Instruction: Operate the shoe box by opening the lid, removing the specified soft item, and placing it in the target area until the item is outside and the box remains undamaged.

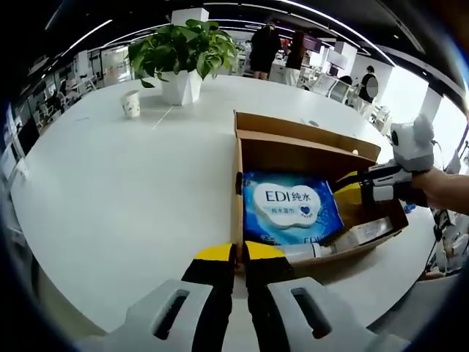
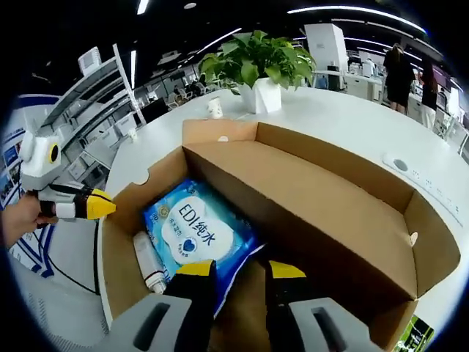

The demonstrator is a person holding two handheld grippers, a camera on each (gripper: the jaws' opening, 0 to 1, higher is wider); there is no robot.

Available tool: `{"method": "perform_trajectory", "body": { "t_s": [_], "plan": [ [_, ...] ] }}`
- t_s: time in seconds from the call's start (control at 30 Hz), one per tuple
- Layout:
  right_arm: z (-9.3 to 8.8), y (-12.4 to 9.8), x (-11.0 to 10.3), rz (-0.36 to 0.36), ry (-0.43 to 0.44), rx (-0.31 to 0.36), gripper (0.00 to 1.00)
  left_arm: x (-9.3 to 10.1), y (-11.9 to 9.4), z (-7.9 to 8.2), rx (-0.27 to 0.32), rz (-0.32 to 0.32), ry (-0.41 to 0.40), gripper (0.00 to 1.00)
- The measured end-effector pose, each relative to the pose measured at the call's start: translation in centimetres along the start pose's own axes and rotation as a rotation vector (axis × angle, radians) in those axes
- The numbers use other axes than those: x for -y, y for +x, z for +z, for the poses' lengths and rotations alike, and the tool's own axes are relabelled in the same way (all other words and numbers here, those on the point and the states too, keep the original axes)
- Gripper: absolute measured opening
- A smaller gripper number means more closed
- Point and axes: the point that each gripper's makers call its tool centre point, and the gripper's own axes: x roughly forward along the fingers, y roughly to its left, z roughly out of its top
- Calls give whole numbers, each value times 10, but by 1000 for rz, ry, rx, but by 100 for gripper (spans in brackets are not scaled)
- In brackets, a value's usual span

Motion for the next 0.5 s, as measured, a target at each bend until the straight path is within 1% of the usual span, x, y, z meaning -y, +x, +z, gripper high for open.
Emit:
{"method": "perform_trajectory", "body": {
  "t_s": [0.13,0.2,0.23,0.4,0.5],
  "plan": [
    [-1,3,2,-8,0,-3,17,0,0,0,0,-1,-2,2],
    [-2,5,4,-11,21,-3,17,0,0,0,-1,-1,-2,2],
    [-1,6,3,-2,49,-1,17,0,0,0,0,-1,-2,2],
    [-5,14,3,-2,69,-8,18,0,0,0,0,-1,1,2],
    [-9,19,1,7,116,-17,17,0,0,0,0,0,0,2]
  ]
}}
